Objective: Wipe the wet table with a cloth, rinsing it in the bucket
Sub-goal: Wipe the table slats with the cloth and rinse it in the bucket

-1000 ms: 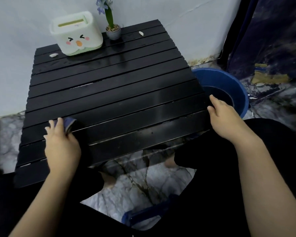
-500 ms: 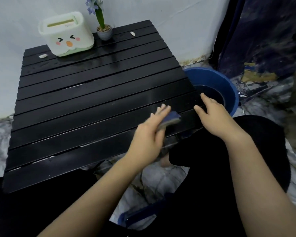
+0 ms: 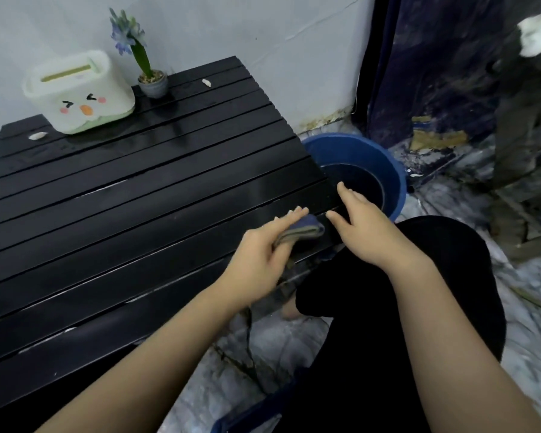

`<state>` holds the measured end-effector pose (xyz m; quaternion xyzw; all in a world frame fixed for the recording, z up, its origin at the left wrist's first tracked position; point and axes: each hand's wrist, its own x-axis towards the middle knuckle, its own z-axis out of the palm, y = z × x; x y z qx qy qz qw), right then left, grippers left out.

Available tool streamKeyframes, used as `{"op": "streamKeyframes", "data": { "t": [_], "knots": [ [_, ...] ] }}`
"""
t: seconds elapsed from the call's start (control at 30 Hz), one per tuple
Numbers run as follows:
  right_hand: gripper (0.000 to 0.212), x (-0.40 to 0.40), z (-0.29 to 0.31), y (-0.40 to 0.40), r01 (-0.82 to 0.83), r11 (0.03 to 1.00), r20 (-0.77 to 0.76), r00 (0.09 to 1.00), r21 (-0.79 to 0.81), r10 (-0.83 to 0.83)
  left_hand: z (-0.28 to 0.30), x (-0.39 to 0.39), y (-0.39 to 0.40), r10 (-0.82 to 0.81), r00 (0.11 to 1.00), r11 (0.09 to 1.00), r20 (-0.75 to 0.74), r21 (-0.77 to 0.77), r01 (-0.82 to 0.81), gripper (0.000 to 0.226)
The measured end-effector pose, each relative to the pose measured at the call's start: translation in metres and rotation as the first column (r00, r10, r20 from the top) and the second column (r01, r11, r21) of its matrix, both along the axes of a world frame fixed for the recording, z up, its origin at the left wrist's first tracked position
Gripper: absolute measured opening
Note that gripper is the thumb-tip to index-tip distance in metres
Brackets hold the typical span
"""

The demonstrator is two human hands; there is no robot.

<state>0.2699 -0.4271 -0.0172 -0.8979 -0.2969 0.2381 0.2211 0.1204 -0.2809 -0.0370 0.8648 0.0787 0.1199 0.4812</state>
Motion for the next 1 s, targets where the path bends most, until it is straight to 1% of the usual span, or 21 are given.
{"op": "streamKeyframes", "data": {
  "t": [0.03,0.07,0.1,0.13,0.17,0.2,0.27,0.3,0.37,0.43,0.47,0.53,0.6,0.73,0.77,0.8,0.83,0.9,0.93,0.97,1.0],
  "knots": [
    [0.073,-0.001,0.001,-0.003,-0.011,1.0,-0.014,1.0,0.007,0.011,0.004,0.006,0.01,0.044,0.999,0.993,0.026,-0.11,-0.041,0.042],
    [0.077,-0.003,0.001,-0.007,-0.023,1.0,-0.026,0.999,0.012,0.023,0.007,0.016,0.023,0.137,0.989,0.984,0.048,-0.126,-0.13,0.04],
    [0.081,-0.004,0.002,-0.011,-0.035,0.999,-0.03,0.999,0.014,0.035,0.008,0.027,0.036,0.238,0.97,0.969,0.056,-0.08,-0.233,0.039],
    [0.085,-0.005,0.003,-0.015,-0.045,0.999,-0.028,0.999,0.01,0.046,0.006,0.039,0.05,0.324,0.944,0.946,0.057,-0.005,-0.325,0.041],
    [0.087,-0.006,0.004,-0.018,-0.053,0.999,-0.021,0.998,0.003,0.053,0.003,0.052,0.063,0.379,0.924,0.921,0.045,0.082,-0.382,0.042],
    [0.087,-0.006,0.004,-0.021,-0.055,0.998,-0.016,0.998,-0.002,0.055,-0.001,0.065,0.072,0.41,0.912,0.896,0.005,0.184,-0.404,0.044],
    [0.081,-0.004,0.005,-0.026,-0.048,0.999,-0.012,0.999,0.006,0.049,-0.011,0.088,0.077,0.454,0.886,0.833,-0.099,0.4,-0.382,0.046],
    [0.075,-0.002,0.004,-0.028,-0.036,0.999,-0.012,0.999,0.023,0.037,-0.015,0.097,0.072,0.447,0.887,0.807,-0.115,0.481,-0.344,0.047],
    [0.063,0.003,0.002,-0.031,0.01,0.998,-0.005,1.0,0.063,-0.009,-0.017,0.111,0.053,0.346,0.933,0.798,-0.094,0.552,-0.241,0.049],
    [0.055,0.009,0.001,-0.032,0.064,0.995,0.017,0.998,0.08,-0.065,-0.016,0.114,0.029,0.139,0.988,0.822,-0.073,0.565,-0.074,0.05],
    [0.053,0.012,-0.001,-0.031,0.081,0.993,0.033,0.996,0.082,-0.084,-0.016,0.111,0.018,0.019,0.997,0.827,-0.072,0.562,0.025,0.05],
    [0.051,0.016,-0.003,-0.028,0.089,0.992,0.059,0.994,0.087,-0.095,-0.014,0.097,0.003,-0.191,0.979,0.816,-0.075,0.542,0.201,0.05],
    [0.049,0.016,-0.004,-0.024,0.079,0.991,0.068,0.994,0.107,-0.086,-0.011,0.076,-0.004,-0.324,0.943,0.798,-0.078,0.513,0.316,0.051],
    [0.047,0.011,-0.007,-0.013,0.007,0.99,0.069,0.997,0.143,-0.017,-0.004,0.026,-0.004,-0.487,0.865,0.747,-0.118,0.458,0.483,0.053],
    [0.047,0.009,-0.008,-0.011,-0.009,0.99,0.068,0.998,0.143,-0.001,-0.003,0.014,-0.003,-0.506,0.854,0.752,-0.119,0.425,0.504,0.052],
    [0.049,0.008,-0.009,-0.01,-0.018,0.99,0.066,0.998,0.14,0.008,-0.001,0.003,-0.001,-0.505,0.856,0.776,-0.112,0.375,0.507,0.052],
    [0.05,0.008,-0.009,-0.009,-0.022,0.991,0.065,0.998,0.133,0.013,0.002,-0.002,0.003,-0.48,0.873,0.821,-0.088,0.306,0.482,0.054],
    [0.053,0.007,-0.008,-0.01,-0.029,0.993,0.069,0.997,0.114,0.021,0.007,-0.001,0.019,-0.342,0.94,0.92,-0.016,0.197,0.338,0.056],
    [0.053,0.007,-0.007,-0.01,-0.029,0.994,0.071,0.997,0.105,0.022,0.007,0.006,0.031,-0.236,0.972,0.955,0.016,0.19,0.228,0.056],
    [0.054,0.006,-0.006,-0.01,-0.029,0.995,0.073,0.997,0.097,0.022,0.006,0.017,0.046,-0.118,0.992,0.97,0.043,0.22,0.106,0.056],
    [0.054,0.005,-0.005,-0.01,-0.03,0.995,0.074,0.997,0.092,0.023,0.004,0.029,0.062,0.001,0.999,0.965,0.052,0.264,-0.015,0.056]
  ]
}}
